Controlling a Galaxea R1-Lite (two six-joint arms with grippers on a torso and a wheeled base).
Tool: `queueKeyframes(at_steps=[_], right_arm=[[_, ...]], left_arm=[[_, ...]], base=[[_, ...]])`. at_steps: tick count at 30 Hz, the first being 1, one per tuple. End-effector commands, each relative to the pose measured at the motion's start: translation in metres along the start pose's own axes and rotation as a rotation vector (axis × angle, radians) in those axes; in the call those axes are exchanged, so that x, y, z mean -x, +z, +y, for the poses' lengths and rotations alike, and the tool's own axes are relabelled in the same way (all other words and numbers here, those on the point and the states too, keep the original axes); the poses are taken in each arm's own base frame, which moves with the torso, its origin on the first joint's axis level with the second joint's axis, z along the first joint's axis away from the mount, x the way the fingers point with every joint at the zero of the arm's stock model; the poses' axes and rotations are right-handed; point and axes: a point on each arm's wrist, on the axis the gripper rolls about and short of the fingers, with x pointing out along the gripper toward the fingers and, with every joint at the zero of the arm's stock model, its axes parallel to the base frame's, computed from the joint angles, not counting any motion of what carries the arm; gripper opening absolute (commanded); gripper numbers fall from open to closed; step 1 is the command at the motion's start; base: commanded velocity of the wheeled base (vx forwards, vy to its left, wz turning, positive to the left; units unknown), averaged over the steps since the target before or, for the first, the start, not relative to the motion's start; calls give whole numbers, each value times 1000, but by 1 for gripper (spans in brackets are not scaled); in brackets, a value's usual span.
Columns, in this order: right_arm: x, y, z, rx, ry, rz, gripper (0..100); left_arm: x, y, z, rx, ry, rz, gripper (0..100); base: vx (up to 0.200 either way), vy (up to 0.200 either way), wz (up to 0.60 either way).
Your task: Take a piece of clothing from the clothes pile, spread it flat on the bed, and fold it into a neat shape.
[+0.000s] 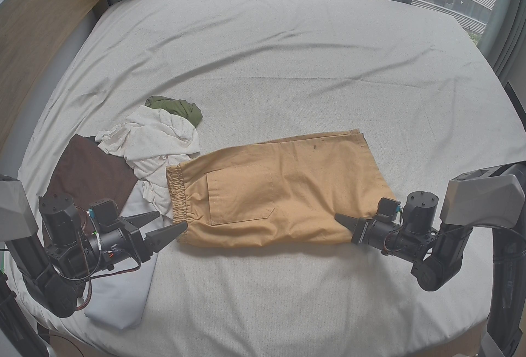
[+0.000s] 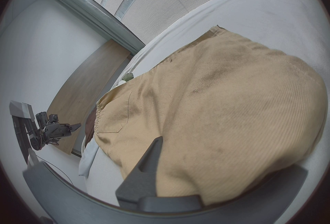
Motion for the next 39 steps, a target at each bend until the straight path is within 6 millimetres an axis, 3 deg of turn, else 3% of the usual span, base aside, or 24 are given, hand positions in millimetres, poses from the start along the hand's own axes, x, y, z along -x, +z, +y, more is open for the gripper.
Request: queueKeyframes(at_steps=[1, 18, 30, 39], right_arm=[[12, 3, 5, 34, -10, 1, 0], [75, -18, -4, 91, -150, 143, 0], [108, -33, -4, 75, -211, 241, 0], [116, -40, -7, 58, -237, 281, 0]], left_arm=[[0, -1, 1, 4, 2, 4, 100], [-1, -4, 6, 16, 16, 14, 100], [-1, -5, 5, 18, 14, 19, 100], [-1, -6, 4, 20, 12, 22, 100]], base=[[0, 0, 0], [0, 0, 0], [0, 0, 0], [0, 0, 0]])
